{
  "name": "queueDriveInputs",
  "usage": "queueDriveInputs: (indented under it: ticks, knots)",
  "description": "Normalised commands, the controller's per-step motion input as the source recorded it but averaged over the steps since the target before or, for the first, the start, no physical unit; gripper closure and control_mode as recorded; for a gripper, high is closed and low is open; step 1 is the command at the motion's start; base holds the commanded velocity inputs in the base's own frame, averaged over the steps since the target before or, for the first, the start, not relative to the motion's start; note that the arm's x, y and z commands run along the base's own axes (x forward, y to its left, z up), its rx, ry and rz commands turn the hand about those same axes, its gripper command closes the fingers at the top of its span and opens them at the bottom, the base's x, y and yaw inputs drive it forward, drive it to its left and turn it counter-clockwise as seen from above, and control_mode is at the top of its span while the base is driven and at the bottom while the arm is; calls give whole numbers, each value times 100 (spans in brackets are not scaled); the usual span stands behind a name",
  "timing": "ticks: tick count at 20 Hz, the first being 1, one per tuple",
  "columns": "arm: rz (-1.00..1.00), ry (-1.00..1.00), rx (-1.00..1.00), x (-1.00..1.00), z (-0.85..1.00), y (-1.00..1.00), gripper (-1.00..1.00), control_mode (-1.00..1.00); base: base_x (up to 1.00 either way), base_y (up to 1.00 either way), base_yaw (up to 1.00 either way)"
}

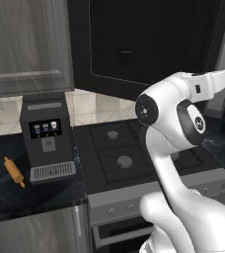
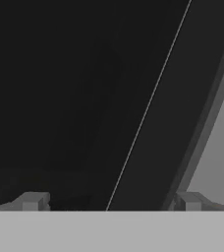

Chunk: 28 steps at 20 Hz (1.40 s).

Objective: Pick the mug from the counter and place it inside the microwave. Then close the microwave.

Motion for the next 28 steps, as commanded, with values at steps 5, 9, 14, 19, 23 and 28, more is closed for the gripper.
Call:
queueDriveInputs:
  ticks: [5, 9, 14, 19, 23, 28]
  knots:
    - [0, 0, 0, 31, 1, -33, -100, -100, 0, 0, 0]
    - [0, 0, 0, 34, 11, -30, -100, -100, 0, 0, 0]
    - [0, 0, 0, 45, 12, -33, -100, -100, 0, 0, 0]
    - [0, 0, 0, 44, 6, -27, -100, -100, 0, 0, 0]
    - [0, 0, 0, 39, 4, -18, -100, -100, 0, 0, 0]
    - [0, 1, 1, 35, 2, -17, -100, -100, 0, 0, 0]
